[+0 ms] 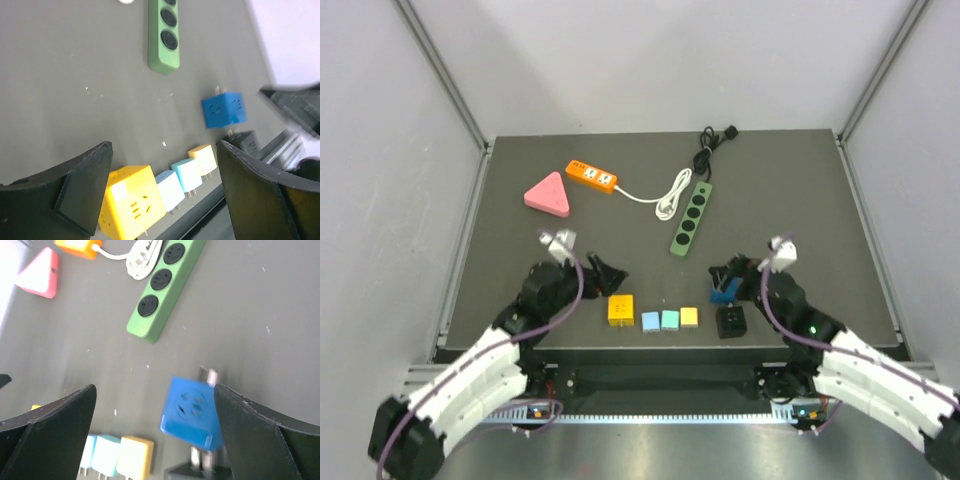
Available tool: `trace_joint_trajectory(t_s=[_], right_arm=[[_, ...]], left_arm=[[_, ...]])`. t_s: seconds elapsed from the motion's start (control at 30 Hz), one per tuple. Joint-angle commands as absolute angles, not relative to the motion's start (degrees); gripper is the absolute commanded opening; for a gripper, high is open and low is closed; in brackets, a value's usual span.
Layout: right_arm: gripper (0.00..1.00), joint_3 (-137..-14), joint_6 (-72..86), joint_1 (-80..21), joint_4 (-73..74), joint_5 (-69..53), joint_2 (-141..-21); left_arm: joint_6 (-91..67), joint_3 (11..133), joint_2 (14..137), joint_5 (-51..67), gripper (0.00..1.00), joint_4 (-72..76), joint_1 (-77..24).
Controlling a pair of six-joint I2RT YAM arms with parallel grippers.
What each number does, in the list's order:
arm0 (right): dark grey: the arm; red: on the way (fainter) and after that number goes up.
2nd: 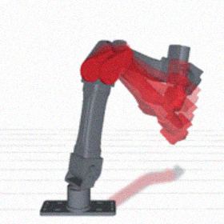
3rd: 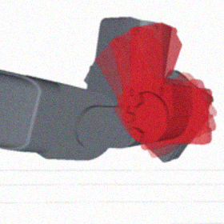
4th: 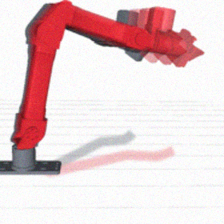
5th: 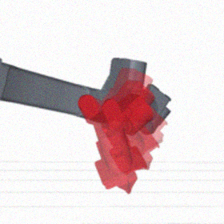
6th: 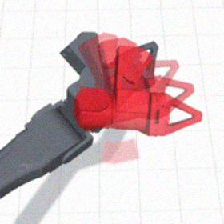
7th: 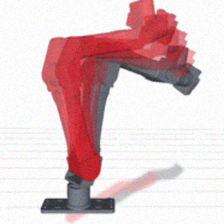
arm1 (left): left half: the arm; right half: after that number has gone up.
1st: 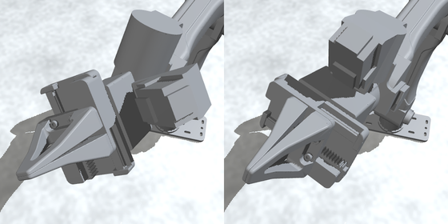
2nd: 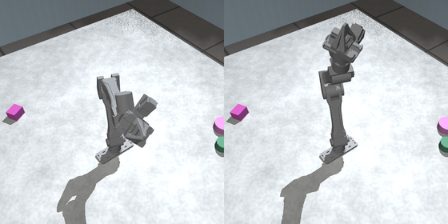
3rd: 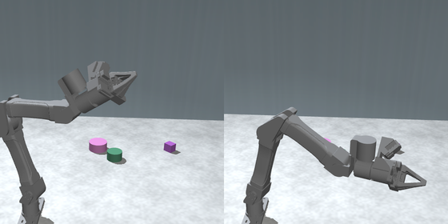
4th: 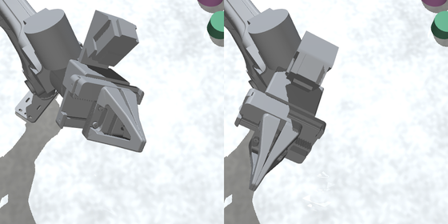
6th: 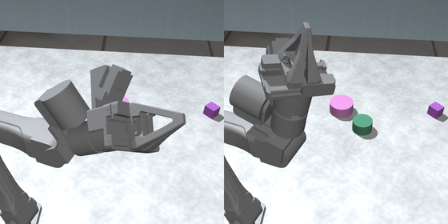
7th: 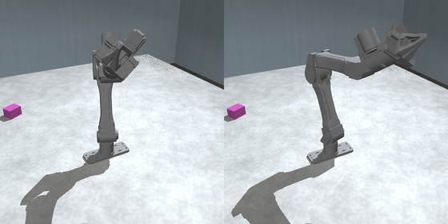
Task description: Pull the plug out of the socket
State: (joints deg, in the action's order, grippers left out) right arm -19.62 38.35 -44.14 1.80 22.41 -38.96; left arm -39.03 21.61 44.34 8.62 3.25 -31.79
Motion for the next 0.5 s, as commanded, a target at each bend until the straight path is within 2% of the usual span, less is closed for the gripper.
trace_joint_trajectory(t_s=[0.0,0.13,0.33,0.47], right_arm=[[1.0,-11.5,43.0,-44.5,-5.0,22.9,-26.2],[1.0,-8.0,50.9,-44.4,6.8,27.4,-8.0],[1.0,-4.7,55.3,-44.4,15.4,25.8,4.5],[1.0,-2.2,60.4,-44.4,18.7,26.1,6.3]], left_arm=[[-48.6,12.7,32.5,2.6,0.89,11.9,-31.6],[-54.4,3.2,19.8,2.5,0.9,11.2,-31.5],[-59.1,-3.8,0.9,6.0,0.91,3.9,-31.5],[-62.5,-7.4,4.6,12.6,0.91,12.0,-31.6]])
